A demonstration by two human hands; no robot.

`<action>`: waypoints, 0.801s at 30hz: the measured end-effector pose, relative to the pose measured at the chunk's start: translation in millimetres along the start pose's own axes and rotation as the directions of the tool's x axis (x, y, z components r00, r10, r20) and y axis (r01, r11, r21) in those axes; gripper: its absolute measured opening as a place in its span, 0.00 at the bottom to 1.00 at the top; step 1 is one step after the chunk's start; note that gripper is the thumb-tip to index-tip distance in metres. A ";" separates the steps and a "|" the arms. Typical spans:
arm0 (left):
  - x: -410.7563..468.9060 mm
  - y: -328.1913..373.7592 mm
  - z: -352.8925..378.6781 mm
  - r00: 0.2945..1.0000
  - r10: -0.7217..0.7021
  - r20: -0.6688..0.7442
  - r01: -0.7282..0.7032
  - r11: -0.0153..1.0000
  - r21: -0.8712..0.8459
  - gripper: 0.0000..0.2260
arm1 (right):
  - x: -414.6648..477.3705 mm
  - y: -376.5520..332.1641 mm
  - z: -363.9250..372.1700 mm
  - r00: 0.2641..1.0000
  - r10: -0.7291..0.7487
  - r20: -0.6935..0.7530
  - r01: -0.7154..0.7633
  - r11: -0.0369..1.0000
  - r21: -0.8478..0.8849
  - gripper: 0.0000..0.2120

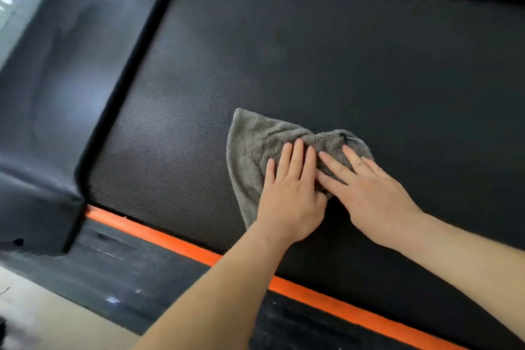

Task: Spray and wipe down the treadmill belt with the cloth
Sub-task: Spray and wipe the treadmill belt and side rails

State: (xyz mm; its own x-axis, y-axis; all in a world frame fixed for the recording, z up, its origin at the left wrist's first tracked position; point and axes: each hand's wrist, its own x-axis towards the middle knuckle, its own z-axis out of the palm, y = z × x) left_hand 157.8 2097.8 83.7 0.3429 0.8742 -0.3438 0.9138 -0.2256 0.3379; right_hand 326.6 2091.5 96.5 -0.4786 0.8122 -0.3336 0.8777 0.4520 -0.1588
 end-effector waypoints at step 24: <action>-4.0 481.0 187.4 0.881 0.378 0.286 -0.438 0.880 0.186 0.29 | -455.9 278.7 100.2 0.804 0.528 0.273 -0.559 0.828 0.045 0.29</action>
State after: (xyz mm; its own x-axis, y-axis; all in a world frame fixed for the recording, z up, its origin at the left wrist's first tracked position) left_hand 636.8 1905.2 83.3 0.7094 0.5619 -0.4254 0.6943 -0.6609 0.2849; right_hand 791.6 1810.3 111.1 0.0846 0.7910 -0.6059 0.9953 -0.0964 0.0131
